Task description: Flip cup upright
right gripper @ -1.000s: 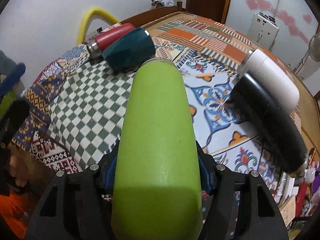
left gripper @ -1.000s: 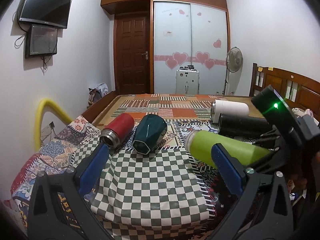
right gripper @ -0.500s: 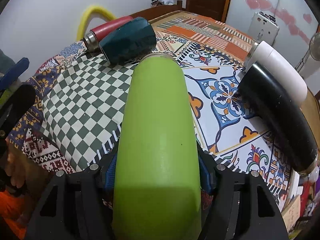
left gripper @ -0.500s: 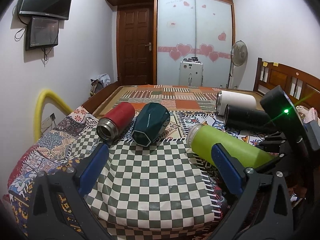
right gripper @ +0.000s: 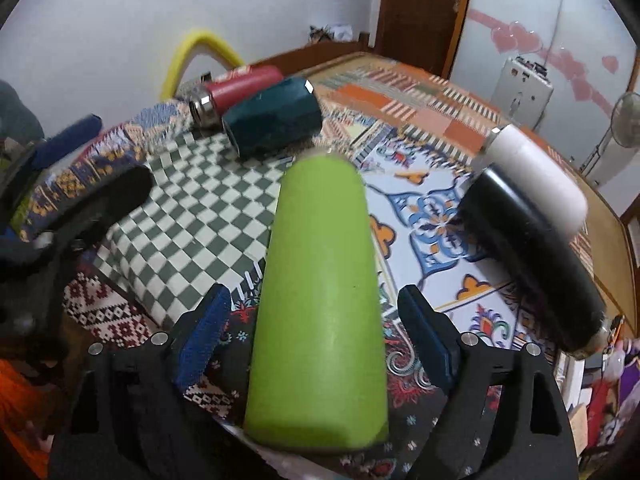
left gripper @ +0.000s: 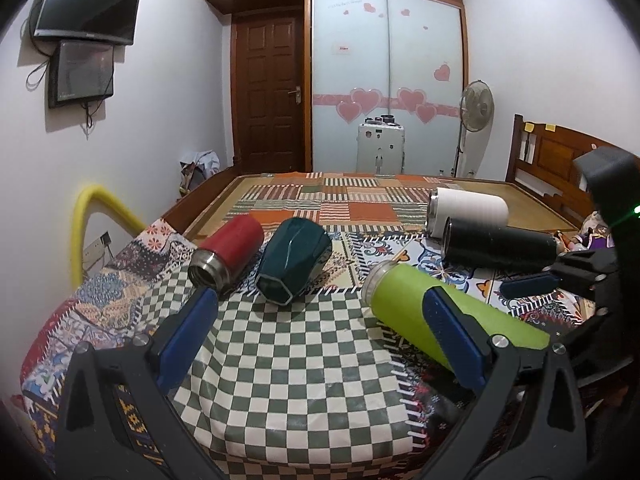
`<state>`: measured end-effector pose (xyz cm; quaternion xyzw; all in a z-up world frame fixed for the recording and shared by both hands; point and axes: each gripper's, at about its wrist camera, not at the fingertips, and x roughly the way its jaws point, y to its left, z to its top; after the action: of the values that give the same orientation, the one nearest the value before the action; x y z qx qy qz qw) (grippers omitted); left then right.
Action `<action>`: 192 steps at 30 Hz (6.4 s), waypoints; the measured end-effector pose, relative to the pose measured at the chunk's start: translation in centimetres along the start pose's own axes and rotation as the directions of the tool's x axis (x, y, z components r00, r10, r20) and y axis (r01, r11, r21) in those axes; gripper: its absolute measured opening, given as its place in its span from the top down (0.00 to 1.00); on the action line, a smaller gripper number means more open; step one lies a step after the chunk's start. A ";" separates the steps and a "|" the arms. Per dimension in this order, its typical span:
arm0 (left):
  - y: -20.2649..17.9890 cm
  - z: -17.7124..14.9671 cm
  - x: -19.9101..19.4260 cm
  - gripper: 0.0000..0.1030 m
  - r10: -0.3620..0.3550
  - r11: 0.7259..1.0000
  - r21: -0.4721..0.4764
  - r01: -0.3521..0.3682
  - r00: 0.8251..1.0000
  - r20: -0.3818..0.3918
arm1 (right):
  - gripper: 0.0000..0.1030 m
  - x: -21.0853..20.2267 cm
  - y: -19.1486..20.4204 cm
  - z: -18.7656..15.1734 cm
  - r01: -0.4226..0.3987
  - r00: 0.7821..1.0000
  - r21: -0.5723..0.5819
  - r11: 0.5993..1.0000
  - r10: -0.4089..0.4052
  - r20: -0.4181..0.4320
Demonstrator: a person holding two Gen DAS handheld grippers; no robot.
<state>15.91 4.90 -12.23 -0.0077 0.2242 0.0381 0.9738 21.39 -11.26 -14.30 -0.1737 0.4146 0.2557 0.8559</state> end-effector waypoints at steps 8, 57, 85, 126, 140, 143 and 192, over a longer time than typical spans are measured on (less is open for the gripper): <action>-3.0 1.9 1.1 0.00 -0.064 0.997 0.039 0.066 0.997 -0.044 | 0.18 -5.1 -2.4 -1.2 0.061 0.984 0.073 0.995 -0.072 0.162; -10.4 2.4 15.2 0.35 -0.162 0.922 0.160 0.352 0.728 -0.666 | 0.16 -6.8 -9.1 -7.3 0.044 0.937 0.274 0.961 -0.134 0.322; -5.8 8.3 4.4 0.39 -0.232 0.946 0.149 0.288 0.922 -0.311 | 0.16 -9.8 -8.0 -5.5 0.051 0.898 0.283 0.958 -0.168 0.406; -5.7 7.6 -2.0 0.38 -0.271 0.944 0.149 0.293 0.950 -0.155 | 0.16 -13.3 -4.4 -4.9 0.064 0.872 0.263 0.963 -0.181 0.454; -2.0 7.4 -15.2 0.38 -0.198 0.980 0.057 0.191 0.968 0.153 | 0.06 -21.5 2.0 -6.1 0.117 0.751 0.246 0.962 -0.248 0.612; -1.3 6.7 -16.8 0.38 -0.180 0.984 0.029 0.178 0.966 0.188 | 0.04 -22.9 3.1 -6.5 0.119 0.719 0.249 0.961 -0.257 0.646; -3.0 3.4 -22.2 0.00 -0.098 0.995 0.041 0.089 0.932 0.348 | 0.00 -24.3 4.8 -9.1 0.153 0.674 0.311 0.938 -0.329 0.662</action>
<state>-2.26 0.43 0.49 0.0005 0.0475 -0.0102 0.9988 0.16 -19.11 -0.77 -0.0166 0.0562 0.1367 0.9889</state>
